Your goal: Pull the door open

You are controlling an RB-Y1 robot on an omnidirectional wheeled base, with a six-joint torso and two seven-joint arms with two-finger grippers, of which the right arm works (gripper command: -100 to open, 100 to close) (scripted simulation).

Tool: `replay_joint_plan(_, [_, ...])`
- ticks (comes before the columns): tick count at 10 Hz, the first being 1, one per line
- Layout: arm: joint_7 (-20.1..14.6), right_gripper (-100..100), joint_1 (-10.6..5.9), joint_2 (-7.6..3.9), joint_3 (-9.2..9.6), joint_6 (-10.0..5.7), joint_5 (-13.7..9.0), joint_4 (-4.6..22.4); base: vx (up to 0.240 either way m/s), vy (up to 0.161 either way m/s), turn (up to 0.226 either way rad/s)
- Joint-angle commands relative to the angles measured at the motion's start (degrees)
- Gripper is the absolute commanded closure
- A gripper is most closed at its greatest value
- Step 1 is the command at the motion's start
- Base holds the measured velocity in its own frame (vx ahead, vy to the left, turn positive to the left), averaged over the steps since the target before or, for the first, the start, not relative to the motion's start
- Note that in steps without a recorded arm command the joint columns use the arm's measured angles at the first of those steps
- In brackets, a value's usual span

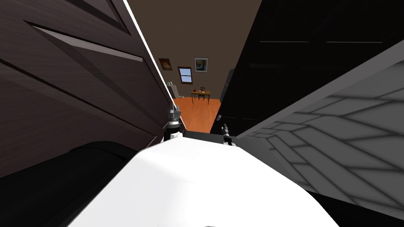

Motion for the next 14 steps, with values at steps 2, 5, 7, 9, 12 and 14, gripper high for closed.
replay_joint_plan(2, [-0.41,-100,-0.93,-0.08,-0.26,-0.75,0.36,2.81,0.112,0.006,-0.005])
replay_joint_plan(5, [-0.71,-100,-1.37,-0.11,-0.38,-1.02,0.62,4.21,0.091,0.025,-0.006])
replay_joint_plan(7, [-1.38,-100,-0.88,-1.23,-1.06,-1.76,0.15,4.84,0.169,0.046,0.1])
replay_joint_plan(9, [-2.24,-100,-0.17,-2.74,-1.95,-2.71,-0.51,5.55,0.181,0.057,0.121])
replay_joint_plan(12, [-3.56,-100,0.91,-5.03,-3.31,-4.15,-1.51,6.63,0.203,0.055,0.138])
replay_joint_plan(14, [-4.13,-100,1.38,-6.04,-3.9,-4.78,-1.95,7.11,0.208,0.025,0.087])
